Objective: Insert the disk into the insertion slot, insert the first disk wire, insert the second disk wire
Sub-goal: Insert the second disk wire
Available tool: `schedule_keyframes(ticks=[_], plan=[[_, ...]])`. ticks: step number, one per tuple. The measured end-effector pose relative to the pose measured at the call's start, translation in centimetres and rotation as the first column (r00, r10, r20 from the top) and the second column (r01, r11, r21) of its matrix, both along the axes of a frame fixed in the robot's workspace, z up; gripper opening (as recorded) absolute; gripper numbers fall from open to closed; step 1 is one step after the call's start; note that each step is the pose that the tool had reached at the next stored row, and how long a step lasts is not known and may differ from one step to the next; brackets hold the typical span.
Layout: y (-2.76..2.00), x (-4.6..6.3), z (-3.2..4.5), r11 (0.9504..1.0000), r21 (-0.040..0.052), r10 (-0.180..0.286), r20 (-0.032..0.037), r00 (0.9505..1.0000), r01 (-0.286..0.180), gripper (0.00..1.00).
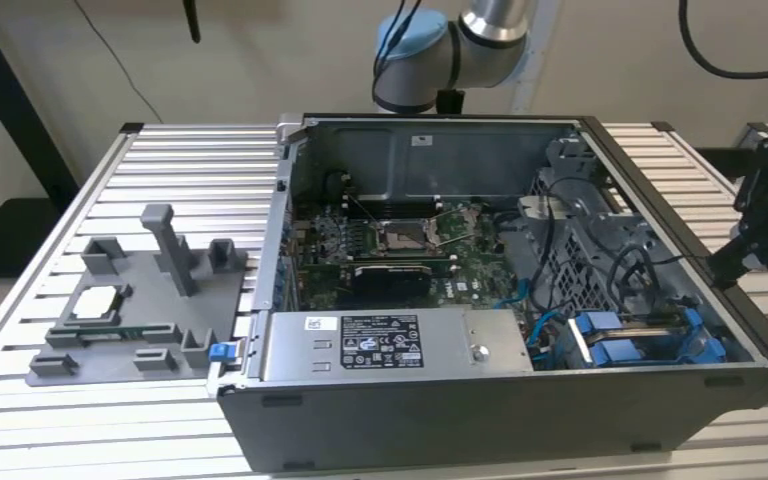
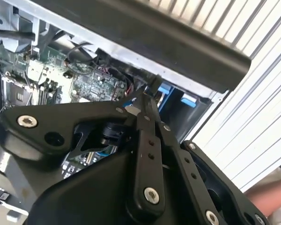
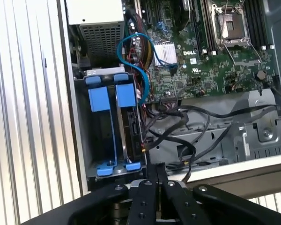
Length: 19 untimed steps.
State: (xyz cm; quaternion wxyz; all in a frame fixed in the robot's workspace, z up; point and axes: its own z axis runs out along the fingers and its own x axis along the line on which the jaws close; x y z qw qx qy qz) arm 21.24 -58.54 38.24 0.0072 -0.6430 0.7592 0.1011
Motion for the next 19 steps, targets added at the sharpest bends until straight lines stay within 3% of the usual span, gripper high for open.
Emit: schedule_keyframes(ticks=[3,7,9,13,19], plan=[[-0.43,0.9,-0.05,1.0000,0.0034,0.000,-0.0015,1.0000,0.000,1.00],[-1.14,1.0,-0.61,1.0000,0.0083,-0.001,-0.0024,1.0000,0.001,1.00],[-1.16,1.0,-0.74,0.9999,0.0135,-0.005,-0.0028,1.0000,0.005,1.00],[-1.16,1.0,-0.81,0.9989,0.0440,-0.018,-0.0038,0.9998,0.018,1.00],[-1.17,1.0,-1.07,0.9976,0.0545,-0.042,-0.0105,0.9991,0.042,1.00]])
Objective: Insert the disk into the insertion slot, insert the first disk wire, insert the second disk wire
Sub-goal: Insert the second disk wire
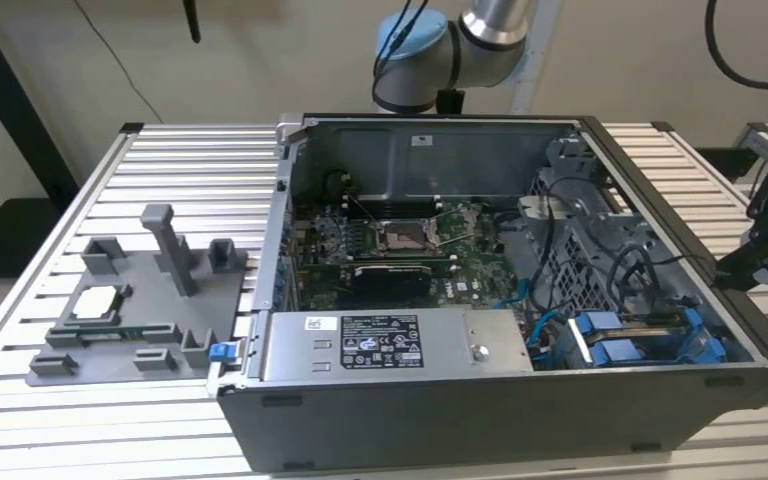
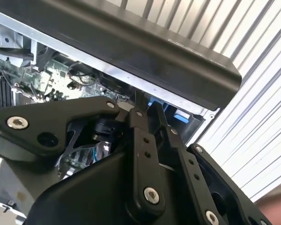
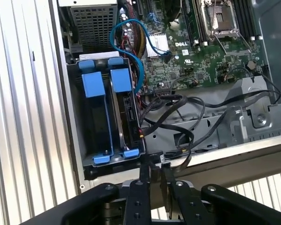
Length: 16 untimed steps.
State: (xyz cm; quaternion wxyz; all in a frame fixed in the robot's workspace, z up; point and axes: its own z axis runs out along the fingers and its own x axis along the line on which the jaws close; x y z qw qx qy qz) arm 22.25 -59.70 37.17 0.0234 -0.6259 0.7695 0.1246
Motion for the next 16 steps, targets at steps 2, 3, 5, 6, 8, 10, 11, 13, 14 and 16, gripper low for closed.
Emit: schedule_keyframes(ticks=[2,3,5,6,8,10,11,13,14,16], plan=[[0.00,-0.01,-0.05,0.9999,0.0066,-0.010,-0.0017,0.9999,0.010,0.00],[0.00,-0.01,-0.08,0.9998,0.0089,-0.015,-0.0027,0.9999,0.015,0.00],[0.01,-0.02,-0.15,0.9996,0.0121,-0.025,-0.0054,0.9997,0.025,0.00],[0.00,-0.02,-0.18,0.9995,0.0133,-0.029,-0.0071,0.9996,0.029,0.00],[0.00,-0.04,-0.16,0.9994,0.0135,-0.031,-0.0119,0.9994,0.031,0.00],[-0.06,-0.01,-0.15,0.9994,0.0138,-0.031,-0.0147,0.9994,0.031,0.00],[-0.15,0.02,-0.14,0.9994,0.0137,-0.031,-0.0166,0.9994,0.031,0.00],[-0.39,0.12,-0.12,0.9994,0.0137,-0.031,-0.0203,0.9993,0.031,1.00],[-0.55,0.20,-0.12,0.9994,0.0140,-0.031,-0.0229,0.9993,0.031,1.00],[-0.86,0.38,-0.12,0.9994,0.0148,-0.031,-0.0284,0.9991,0.031,1.00]])
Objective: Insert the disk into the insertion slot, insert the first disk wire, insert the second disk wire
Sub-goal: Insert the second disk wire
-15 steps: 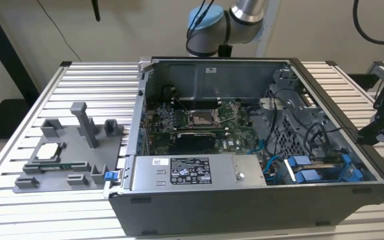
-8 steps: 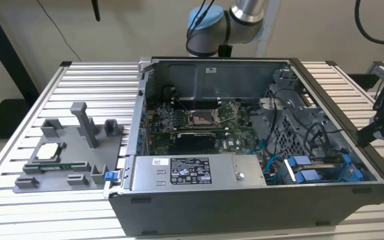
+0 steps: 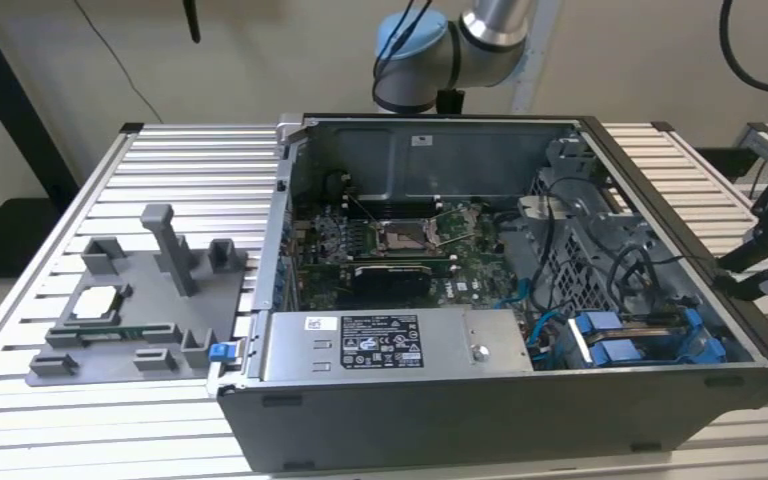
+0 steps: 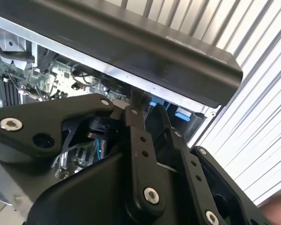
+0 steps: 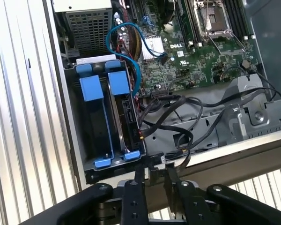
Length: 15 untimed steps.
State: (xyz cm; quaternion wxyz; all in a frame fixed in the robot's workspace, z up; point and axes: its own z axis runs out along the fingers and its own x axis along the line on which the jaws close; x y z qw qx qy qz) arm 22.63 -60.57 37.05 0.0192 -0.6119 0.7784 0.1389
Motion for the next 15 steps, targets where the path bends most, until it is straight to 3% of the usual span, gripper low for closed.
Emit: schedule_keyframes(ticks=[5,12,15], plan=[[-0.19,0.04,-0.33,0.9999,0.0042,-0.011,-0.0069,0.9999,0.011,1.00],[-0.19,0.04,-0.52,0.9978,0.0290,-0.060,-0.0106,0.9982,0.060,1.00],[-0.18,0.03,-0.66,0.9963,0.0331,-0.079,-0.0131,0.9968,0.079,1.00]])
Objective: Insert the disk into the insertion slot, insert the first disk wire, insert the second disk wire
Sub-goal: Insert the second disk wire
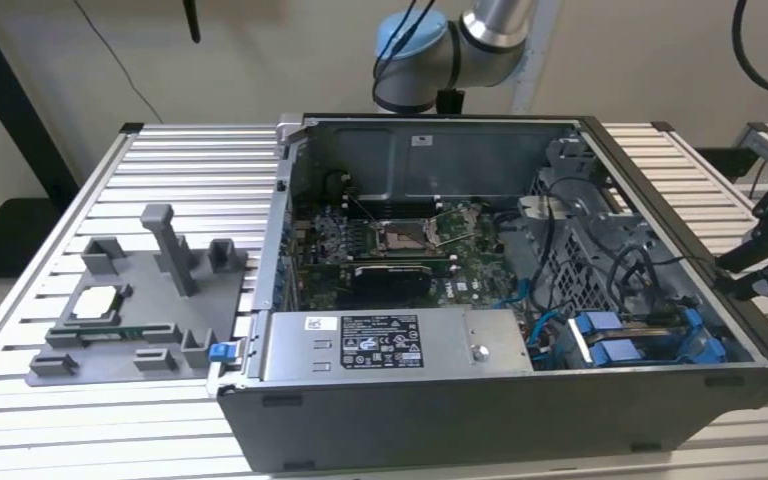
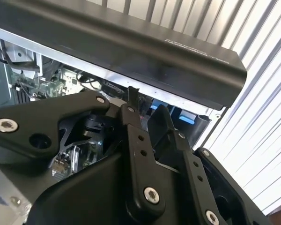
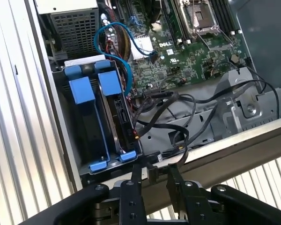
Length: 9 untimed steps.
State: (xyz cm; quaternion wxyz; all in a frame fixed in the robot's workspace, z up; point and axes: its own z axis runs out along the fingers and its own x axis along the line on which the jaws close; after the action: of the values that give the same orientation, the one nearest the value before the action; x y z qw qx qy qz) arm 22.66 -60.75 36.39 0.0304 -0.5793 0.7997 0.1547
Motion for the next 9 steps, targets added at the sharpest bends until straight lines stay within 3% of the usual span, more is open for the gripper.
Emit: schedule_keyframes(ticks=[3,5,6,9], plan=[[0.00,-0.03,-0.28,1.0000,0.0006,-0.010,-0.0013,1.0000,0.010,1.00],[-0.01,-0.12,-0.32,0.9998,0.0128,-0.013,-0.0019,0.9999,0.013,1.00],[-0.01,-0.20,-0.33,0.9995,0.0267,-0.015,-0.0022,0.9999,0.015,0.00],[-0.01,-0.48,-0.32,0.9980,0.0605,-0.020,-0.0028,0.9998,0.020,0.00]])
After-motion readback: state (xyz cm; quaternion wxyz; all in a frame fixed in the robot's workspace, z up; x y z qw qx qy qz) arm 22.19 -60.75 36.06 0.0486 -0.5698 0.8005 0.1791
